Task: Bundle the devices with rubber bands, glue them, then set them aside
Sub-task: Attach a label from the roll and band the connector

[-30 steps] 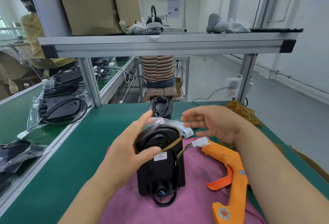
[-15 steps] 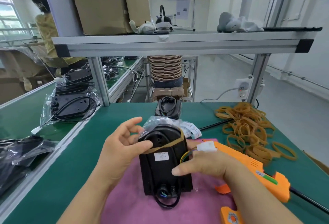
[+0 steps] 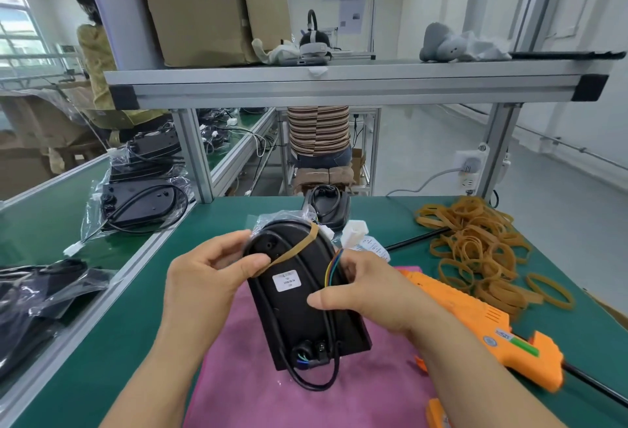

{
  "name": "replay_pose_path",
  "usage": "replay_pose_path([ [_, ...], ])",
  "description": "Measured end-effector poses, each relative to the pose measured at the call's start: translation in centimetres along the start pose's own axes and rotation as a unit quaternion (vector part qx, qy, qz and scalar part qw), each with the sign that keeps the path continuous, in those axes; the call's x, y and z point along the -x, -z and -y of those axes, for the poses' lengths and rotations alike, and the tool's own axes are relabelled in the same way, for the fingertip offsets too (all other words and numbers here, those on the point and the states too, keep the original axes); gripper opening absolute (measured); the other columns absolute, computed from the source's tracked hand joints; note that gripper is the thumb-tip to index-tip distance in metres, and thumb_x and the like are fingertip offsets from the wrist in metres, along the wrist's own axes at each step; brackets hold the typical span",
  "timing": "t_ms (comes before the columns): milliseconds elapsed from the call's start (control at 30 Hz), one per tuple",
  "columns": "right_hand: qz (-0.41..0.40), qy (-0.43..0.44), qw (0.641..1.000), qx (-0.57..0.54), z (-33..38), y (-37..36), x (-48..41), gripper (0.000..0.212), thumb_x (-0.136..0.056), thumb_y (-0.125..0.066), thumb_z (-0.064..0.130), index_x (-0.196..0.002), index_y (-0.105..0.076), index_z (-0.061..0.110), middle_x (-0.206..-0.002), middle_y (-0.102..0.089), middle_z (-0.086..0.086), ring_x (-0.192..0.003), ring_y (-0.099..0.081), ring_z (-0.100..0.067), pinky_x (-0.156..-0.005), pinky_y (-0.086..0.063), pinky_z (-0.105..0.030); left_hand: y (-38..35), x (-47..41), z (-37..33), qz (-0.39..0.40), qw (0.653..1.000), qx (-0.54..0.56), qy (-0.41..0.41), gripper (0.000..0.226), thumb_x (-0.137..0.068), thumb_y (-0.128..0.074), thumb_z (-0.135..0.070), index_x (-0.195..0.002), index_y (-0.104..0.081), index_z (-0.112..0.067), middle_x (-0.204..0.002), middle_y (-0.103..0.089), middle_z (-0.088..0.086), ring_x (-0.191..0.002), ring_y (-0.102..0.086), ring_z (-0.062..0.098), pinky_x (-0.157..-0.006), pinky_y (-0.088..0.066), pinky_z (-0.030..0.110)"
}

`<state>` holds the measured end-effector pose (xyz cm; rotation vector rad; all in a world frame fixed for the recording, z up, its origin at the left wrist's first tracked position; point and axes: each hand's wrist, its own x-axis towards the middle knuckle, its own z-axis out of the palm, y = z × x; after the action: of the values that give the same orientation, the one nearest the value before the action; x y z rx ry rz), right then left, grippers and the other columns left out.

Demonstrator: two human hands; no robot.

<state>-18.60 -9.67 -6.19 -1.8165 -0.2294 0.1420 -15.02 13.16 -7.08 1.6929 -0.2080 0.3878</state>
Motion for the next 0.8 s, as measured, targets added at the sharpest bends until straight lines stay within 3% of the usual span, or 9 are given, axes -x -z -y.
replay_pose_path([
  [100, -0.002, -0.021, 0.996, -0.092, -1.0, -0.2, 0.1, 0.048, -0.064, -0.081, 0.018, -0.105, -0.066, 0.0, -0.108, -0.071, -0.021, -0.103, -0.069, -0.035, -0.095, -0.054, -0.048, 0.2, -0.4, 0.3, 0.023, 0.99, 0.122, 0.067, 0.033, -0.068, -0.079, -0.033, -0.098, -0.077, -0.018, -0.101, -0.077, 0.007, -0.094, -0.074, 0.018, -0.083, -0.059, 0.026],
  [200, 0.017, -0.031, 0.981, -0.19, -1.9, -0.4, 0.1, 0.044, -0.069, -0.072, 0.006, -0.111, -0.067, -0.004, -0.11, -0.071, -0.022, -0.101, -0.07, -0.035, -0.088, -0.057, -0.042, 0.4, -0.8, -0.1, 0.055, 0.976, 0.18, 0.109, 0.054, -0.077, -0.059, -0.053, -0.104, -0.073, -0.008, -0.104, -0.076, 0.011, -0.097, -0.073, 0.019, -0.082, -0.059, 0.023],
  [267, 0.025, -0.024, 0.968, -0.249, -1.7, -0.5, -0.1, 0.042, -0.07, -0.067, 0.005, -0.111, -0.068, -0.003, -0.109, -0.072, -0.021, -0.094, -0.071, -0.03, -0.079, -0.059, -0.037, 0.3, -0.7, -0.5, 0.09, 0.968, 0.187, 0.139, 0.056, -0.086, -0.048, -0.052, -0.105, -0.073, -0.005, -0.105, -0.075, 0.014, -0.096, -0.074, 0.022, -0.076, -0.059, 0.025],
  [367, 0.011, -0.024, 0.928, -0.371, -1.1, 0.5, -0.9, 0.047, -0.065, -0.067, 0.005, -0.111, -0.07, 0.0, -0.108, -0.072, -0.021, -0.089, -0.073, -0.03, -0.074, -0.061, -0.041, -0.7, 0.9, -0.3, 0.168, 0.966, 0.13, 0.148, 0.056, -0.101, -0.036, -0.044, -0.107, -0.076, -0.005, -0.106, -0.074, 0.019, -0.1, -0.071, 0.032, -0.089, -0.054, 0.043],
  [467, 0.008, -0.031, 0.903, -0.427, 0.0, 1.5, -1.2, 0.058, -0.051, -0.081, 0.012, -0.108, -0.073, 0.001, -0.108, -0.072, -0.02, -0.089, -0.073, -0.031, -0.076, -0.061, -0.043, -0.7, 0.9, -0.4, 0.07, 0.984, 0.097, 0.133, 0.049, -0.105, -0.036, -0.035, -0.103, -0.076, -0.007, -0.098, -0.076, 0.015, -0.093, -0.072, 0.029, -0.094, -0.052, 0.048],
  [567, 0.02, -0.045, 0.889, -0.455, -0.2, 1.9, -0.7, 0.077, -0.03, -0.096, 0.018, -0.101, -0.076, -0.002, -0.101, -0.073, -0.023, -0.083, -0.074, -0.032, -0.07, -0.061, -0.043, 0.0, 0.2, -1.6, 0.01, 0.995, 0.06, 0.076, 0.034, -0.104, -0.043, -0.026, -0.099, -0.075, -0.014, -0.095, -0.077, 0.006, -0.087, -0.073, 0.018, -0.083, -0.055, 0.032],
  [667, 0.024, -0.055, 0.884, -0.463, -0.5, 1.4, -0.5, 0.09, -0.028, -0.098, 0.019, -0.111, -0.071, -0.004, -0.106, -0.071, -0.025, -0.087, -0.073, -0.034, -0.076, -0.061, -0.047, -0.4, 1.0, -2.5, 0.013, 1.0, 0.0, -0.011, 0.031, -0.101, -0.049, -0.01, -0.104, -0.074, -0.029, -0.104, -0.075, -0.011, -0.096, -0.069, 0.005, -0.082, -0.052, 0.023],
  [733, 0.017, -0.064, 0.881, -0.468, -0.6, 1.2, -0.5, 0.098, -0.029, -0.099, 0.019, -0.119, -0.067, -0.003, -0.115, -0.068, -0.026, -0.091, -0.072, -0.035, -0.083, -0.059, -0.049, -0.3, 1.6, -2.5, 0.013, 0.996, -0.048, -0.08, 0.049, -0.094, -0.053, 0.005, -0.115, -0.069, -0.037, -0.116, -0.068, -0.018, -0.105, -0.064, 0.001, -0.081, -0.05, 0.014],
  [800, 0.024, -0.073, 0.873, -0.482, -0.3, 1.1, -0.4, 0.094, -0.03, -0.099, 0.019, -0.116, -0.07, -0.002, -0.114, -0.068, -0.026, -0.089, -0.072, -0.035, -0.078, -0.06, -0.049, -0.5, 2.0, -2.2, 0.038, 0.977, -0.131, -0.164, 0.075, -0.086, -0.055, 0.015, -0.133, -0.055, -0.043, -0.135, -0.053, -0.025, -0.126, -0.05, 0.0, -0.086, -0.045, 0.006],
])
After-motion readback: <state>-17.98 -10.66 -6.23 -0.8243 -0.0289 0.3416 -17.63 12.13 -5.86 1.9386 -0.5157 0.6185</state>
